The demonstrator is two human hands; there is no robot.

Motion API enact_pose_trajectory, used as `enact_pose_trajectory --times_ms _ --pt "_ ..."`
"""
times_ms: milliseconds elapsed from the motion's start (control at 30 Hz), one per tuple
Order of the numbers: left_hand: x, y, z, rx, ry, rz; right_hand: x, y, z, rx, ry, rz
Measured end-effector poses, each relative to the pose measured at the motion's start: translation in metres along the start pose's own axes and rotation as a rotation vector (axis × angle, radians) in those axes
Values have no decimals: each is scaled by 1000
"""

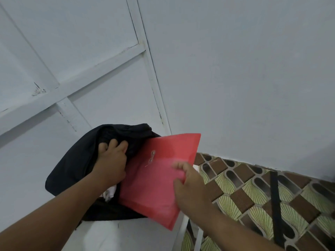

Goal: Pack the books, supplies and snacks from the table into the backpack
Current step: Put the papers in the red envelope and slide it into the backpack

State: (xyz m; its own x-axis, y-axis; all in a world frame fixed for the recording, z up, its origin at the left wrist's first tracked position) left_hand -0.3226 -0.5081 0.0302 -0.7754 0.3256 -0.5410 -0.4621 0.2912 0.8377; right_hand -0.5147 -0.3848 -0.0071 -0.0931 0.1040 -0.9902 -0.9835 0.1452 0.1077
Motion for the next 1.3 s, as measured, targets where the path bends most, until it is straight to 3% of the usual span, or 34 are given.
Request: enact_pose_trajectory --times_ms 233,433,567,733,933,1000,1100,1200,1300 --pt "-7 5 -3 36 -4 -43 2 -8 -13 -39 -63 -107" --pt "3 6 3 48 -51 -26 37 -75 -52 -225 -199 -79" --pt "6 6 6 45 -42 -19 41 -113 -75 -268 -196 -87" --pt "14 18 4 154 -76 6 64 -147 -89 -286 -195 -116" --pt "30 9 8 153 -83 43 77 -154 -104 -315 -168 31" --pt "31 3 10 124 -68 63 68 -143 -99 -409 -118 164" --pt "33 15 18 175 -41 193 47 -115 -91 -521 150 673" --pt "23 68 36 490 4 491 24 -70 -91 -308 477 1171" --pt "11 113 65 789 75 672 27 -31 -93 -174 516 1415"
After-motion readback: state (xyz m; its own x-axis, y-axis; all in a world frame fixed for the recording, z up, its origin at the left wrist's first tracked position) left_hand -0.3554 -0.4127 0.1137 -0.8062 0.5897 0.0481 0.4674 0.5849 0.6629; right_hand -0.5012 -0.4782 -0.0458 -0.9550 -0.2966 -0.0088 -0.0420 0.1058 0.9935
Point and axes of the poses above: each hand's wrist, its own z-axis away from the middle knuckle, its own y-axis out of the back of the hand, x = y × z, the point moved 10 cm from there along -z, towards the middle knuckle
